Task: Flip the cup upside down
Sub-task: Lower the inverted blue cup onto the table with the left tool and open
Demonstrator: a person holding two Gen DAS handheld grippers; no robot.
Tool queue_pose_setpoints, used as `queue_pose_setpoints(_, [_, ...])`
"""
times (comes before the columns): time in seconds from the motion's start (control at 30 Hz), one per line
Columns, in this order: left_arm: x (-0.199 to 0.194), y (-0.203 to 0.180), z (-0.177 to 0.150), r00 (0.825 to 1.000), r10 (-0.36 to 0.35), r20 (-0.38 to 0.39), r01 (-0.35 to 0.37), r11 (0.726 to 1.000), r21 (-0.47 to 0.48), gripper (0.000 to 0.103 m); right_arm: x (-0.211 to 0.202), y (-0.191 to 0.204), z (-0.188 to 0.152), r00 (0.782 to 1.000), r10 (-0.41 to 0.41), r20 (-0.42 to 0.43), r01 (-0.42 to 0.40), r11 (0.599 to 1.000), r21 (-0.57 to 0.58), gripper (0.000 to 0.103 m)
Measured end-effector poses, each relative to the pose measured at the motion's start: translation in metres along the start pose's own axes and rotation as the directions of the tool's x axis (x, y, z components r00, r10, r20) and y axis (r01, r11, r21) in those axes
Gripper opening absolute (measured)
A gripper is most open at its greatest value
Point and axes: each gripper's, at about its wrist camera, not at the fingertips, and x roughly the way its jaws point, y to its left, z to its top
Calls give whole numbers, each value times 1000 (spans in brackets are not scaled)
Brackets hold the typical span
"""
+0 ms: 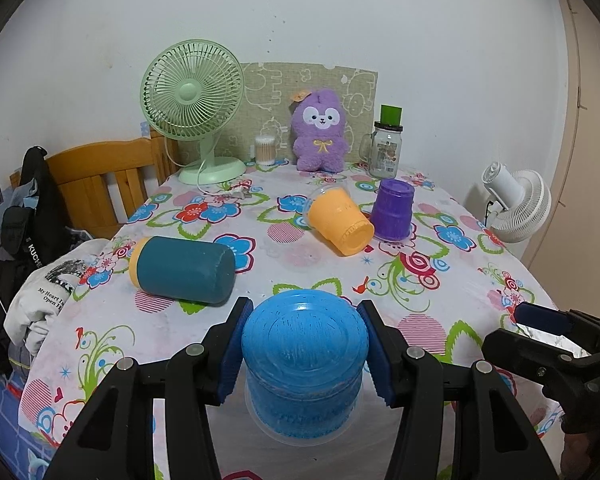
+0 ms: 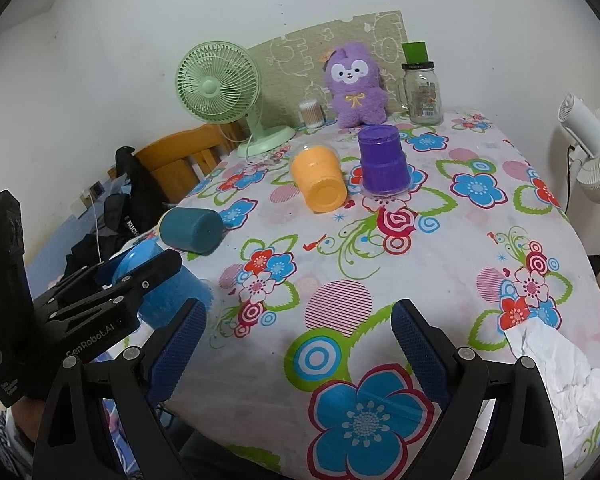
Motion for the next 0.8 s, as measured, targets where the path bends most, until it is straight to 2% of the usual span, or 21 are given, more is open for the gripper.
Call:
queue_pose_setpoints(0.3, [6,-2,-1,1000,9,3,-9,1000,7,57,0,-1,0,1000,-1,-2,1,1000,5,95])
queue_pose_setpoints(0.37, [10,-1,-3,1000,13,-13,-13,1000,4,66,0,-2,1,1000,-3,-3,3,1000,4,95])
queue_pose_setpoints(0.43, [10,0,-4,1000,12,-11,-12,1000,-10,82,-1,-2,1,1000,-6,-4,6,1000,4,95])
queue_pose_setpoints(0.53, [6,2,-2,1000,12,8,-12,1000,-15,92,0,-3,1,1000,-7,-5,7,1000,7,95])
queue_pose_setpoints(0.63, [5,3,0,1000,10,9,-10,1000,-17,98,-1,-2,1,1000,-5,-7,5,1000,1,95])
queue_pose_setpoints(0.8, [4,5,0,1000,14,0,-14,1000,-24,99,2,2,1,1000,-2,-10,2,1000,-10,95])
